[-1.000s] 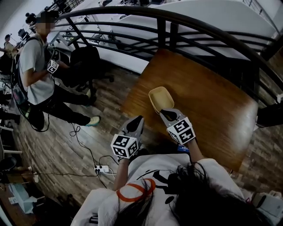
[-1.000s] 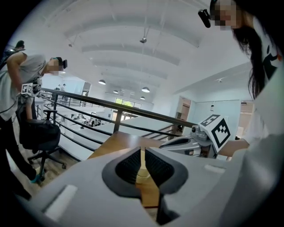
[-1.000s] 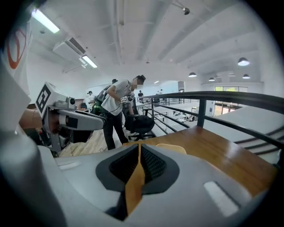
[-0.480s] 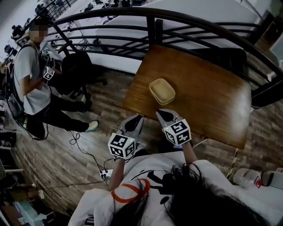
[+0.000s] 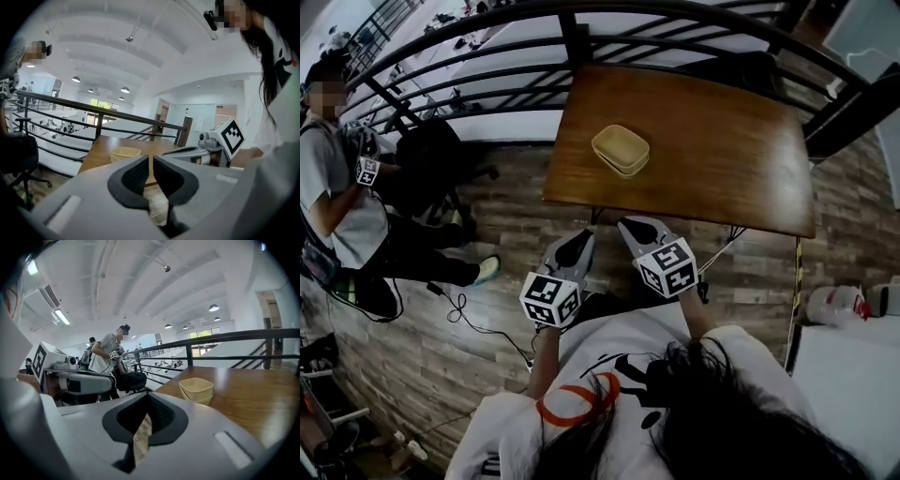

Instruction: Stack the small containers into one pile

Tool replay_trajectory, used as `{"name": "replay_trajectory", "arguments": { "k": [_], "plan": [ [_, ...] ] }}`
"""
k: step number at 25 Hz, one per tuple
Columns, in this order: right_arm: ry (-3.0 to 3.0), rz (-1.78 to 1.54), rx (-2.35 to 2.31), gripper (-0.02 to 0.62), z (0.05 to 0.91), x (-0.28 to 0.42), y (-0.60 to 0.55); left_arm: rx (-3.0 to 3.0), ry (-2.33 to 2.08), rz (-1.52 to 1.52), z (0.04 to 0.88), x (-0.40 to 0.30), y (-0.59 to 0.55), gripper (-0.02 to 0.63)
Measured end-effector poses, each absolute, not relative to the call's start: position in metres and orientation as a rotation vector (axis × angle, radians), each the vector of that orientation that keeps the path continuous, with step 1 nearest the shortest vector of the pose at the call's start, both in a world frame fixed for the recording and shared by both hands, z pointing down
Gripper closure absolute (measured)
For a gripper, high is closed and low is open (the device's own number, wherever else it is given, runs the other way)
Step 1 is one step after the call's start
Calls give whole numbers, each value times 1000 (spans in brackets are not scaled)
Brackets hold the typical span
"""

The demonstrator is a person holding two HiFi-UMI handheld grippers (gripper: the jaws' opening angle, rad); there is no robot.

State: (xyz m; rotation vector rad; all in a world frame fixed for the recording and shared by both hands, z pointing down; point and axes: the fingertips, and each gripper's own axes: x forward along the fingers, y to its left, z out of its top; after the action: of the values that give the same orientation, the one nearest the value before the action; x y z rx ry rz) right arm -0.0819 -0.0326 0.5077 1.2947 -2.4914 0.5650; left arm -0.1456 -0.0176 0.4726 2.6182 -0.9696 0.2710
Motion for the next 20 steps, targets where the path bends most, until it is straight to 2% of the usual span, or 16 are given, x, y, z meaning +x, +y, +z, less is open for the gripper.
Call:
{"name": "replay_trajectory", "arguments": {
  "k": [20],
  "plan": [
    [-2438, 547, 1437, 571, 497, -91, 16, 2710, -783, 256, 467, -138, 14, 603]
  ]
}}
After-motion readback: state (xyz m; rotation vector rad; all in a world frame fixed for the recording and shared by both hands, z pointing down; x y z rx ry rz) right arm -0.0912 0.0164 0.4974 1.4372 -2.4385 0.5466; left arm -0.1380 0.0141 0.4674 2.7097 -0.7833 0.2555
